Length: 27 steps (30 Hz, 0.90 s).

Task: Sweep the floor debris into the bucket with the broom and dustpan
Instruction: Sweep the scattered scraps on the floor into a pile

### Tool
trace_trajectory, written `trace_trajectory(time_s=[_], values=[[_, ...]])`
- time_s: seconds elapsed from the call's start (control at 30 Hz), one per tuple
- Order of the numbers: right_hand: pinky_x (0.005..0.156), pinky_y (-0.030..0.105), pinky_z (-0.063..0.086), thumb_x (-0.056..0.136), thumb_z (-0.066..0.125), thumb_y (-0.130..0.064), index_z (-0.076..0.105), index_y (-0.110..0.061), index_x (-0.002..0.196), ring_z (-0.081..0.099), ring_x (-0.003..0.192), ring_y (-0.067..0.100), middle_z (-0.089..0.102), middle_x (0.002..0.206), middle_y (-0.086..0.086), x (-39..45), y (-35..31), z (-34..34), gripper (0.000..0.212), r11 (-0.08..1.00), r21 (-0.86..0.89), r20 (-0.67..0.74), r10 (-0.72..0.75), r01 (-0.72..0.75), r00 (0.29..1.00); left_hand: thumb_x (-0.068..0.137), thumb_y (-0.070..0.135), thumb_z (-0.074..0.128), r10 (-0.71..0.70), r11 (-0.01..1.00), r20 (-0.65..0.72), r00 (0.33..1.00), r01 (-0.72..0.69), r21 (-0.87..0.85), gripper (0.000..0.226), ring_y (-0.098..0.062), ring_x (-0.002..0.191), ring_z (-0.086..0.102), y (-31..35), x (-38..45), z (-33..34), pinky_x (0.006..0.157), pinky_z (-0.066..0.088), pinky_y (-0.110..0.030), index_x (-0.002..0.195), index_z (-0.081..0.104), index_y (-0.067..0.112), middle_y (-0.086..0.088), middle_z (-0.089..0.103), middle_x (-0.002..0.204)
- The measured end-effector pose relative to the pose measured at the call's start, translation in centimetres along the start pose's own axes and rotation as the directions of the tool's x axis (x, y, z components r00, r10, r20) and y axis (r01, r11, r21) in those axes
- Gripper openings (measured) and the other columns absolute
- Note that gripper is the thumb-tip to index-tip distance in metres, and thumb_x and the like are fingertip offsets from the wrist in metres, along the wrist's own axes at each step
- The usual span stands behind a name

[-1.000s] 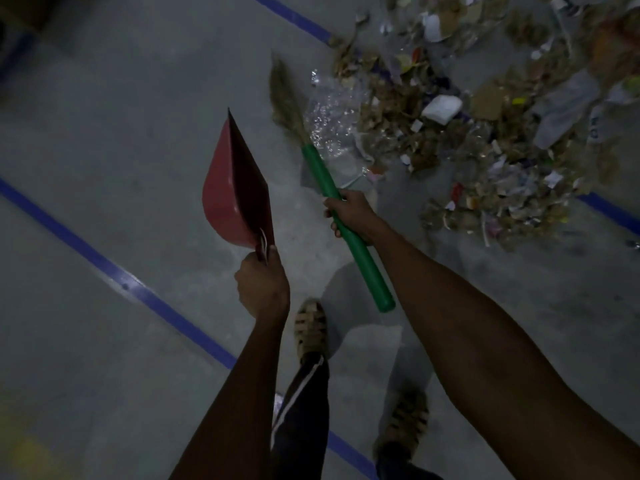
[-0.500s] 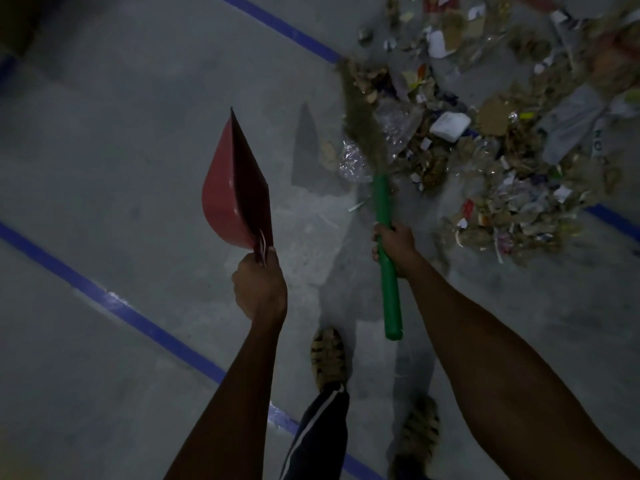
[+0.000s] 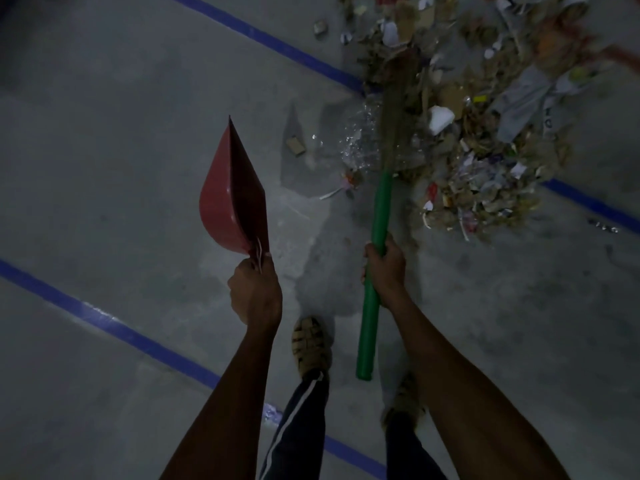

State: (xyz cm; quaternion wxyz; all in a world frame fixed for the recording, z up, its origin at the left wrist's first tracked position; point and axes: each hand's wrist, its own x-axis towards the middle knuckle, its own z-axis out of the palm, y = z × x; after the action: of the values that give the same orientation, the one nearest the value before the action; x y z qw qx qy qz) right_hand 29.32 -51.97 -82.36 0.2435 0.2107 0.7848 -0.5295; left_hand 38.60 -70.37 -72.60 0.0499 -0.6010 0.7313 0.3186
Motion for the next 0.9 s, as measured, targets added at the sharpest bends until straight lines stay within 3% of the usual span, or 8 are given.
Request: trace_trajectory(time_s=[0.17,0.27,0.33,0.63,0.8,0.9], values=[[0.043,0.028,0.046,0.099,0.057,-0.013,0.061,-0.009,0.108,0.052,0.046,0.019,0.06,0.079,0.009,-0.5,-0.3,1.4,0.011,0.998,0.022,0.305,0.054,-0.063,0.951,0.098,0.041,0.054,-0.002,1.0,-0.029,1.0,0.002,0.002,0.039,-0.031,0.084,0.065,0.1,-2.4,1.0,0.067,0.041,-0.031,0.091,0.066,0.005,-0.015,0.069,0.093],[0.046,0.028,0.048,0.098,0.061,-0.019,0.063,-0.009,0.113,0.055,0.051,0.02,0.063,0.082,0.01,0.8,-0.7,0.7,0.018,0.987,-0.09,0.46,0.159,-0.132,0.874,0.098,0.042,0.054,0.0,1.0,-0.055,0.998,0.001,0.012,0.038,-0.025,0.074,0.058,0.3,-4.0,1.3,0.067,0.042,-0.031,0.089,0.066,0.006,-0.012,0.066,0.087],[0.046,0.027,0.049,0.096,0.065,-0.02,0.064,-0.005,0.111,0.057,0.05,0.02,0.065,0.079,0.012,1.9,-0.3,-0.5,0.022,0.971,-0.2,0.491,0.215,-0.131,0.844,0.098,0.041,0.054,-0.004,1.0,-0.077,0.997,0.005,0.015,0.037,-0.022,0.072,0.054,0.3,-5.4,1.4,0.066,0.041,-0.03,0.085,0.063,0.008,-0.009,0.063,0.083],[0.047,0.031,0.048,0.094,0.066,-0.016,0.064,-0.001,0.098,0.055,0.053,0.023,0.061,0.075,0.013,7.5,2.5,-12.7,0.016,0.956,-0.103,0.25,0.292,-0.274,0.923,0.099,0.04,0.054,-0.015,0.999,-0.126,0.992,0.011,-0.031,0.035,-0.018,0.067,0.05,0.8,-12.3,4.1,0.062,0.037,-0.028,0.078,0.055,0.011,-0.001,0.051,0.071],[0.049,0.034,0.049,0.089,0.068,-0.019,0.064,-0.006,0.092,0.057,0.048,0.023,0.063,0.075,0.017,10.4,2.4,-22.0,0.014,0.977,-0.108,0.091,0.196,-0.186,0.976,0.098,0.04,0.055,-0.021,0.998,-0.088,0.996,0.016,-0.054,0.038,-0.02,0.067,0.051,2.4,-16.5,6.8,0.063,0.038,-0.029,0.076,0.056,0.009,-0.002,0.052,0.071],[0.044,0.032,0.05,0.093,0.066,-0.017,0.062,-0.005,0.106,0.057,0.051,0.025,0.061,0.08,0.018,10.7,1.1,-26.3,0.018,0.987,-0.097,0.018,0.127,-0.125,0.992,0.098,0.041,0.055,-0.001,0.997,-0.05,0.999,-0.003,-0.073,0.04,-0.025,0.069,0.057,3.8,-18.6,8.5,0.063,0.041,-0.03,0.076,0.059,0.008,-0.002,0.054,0.069]])
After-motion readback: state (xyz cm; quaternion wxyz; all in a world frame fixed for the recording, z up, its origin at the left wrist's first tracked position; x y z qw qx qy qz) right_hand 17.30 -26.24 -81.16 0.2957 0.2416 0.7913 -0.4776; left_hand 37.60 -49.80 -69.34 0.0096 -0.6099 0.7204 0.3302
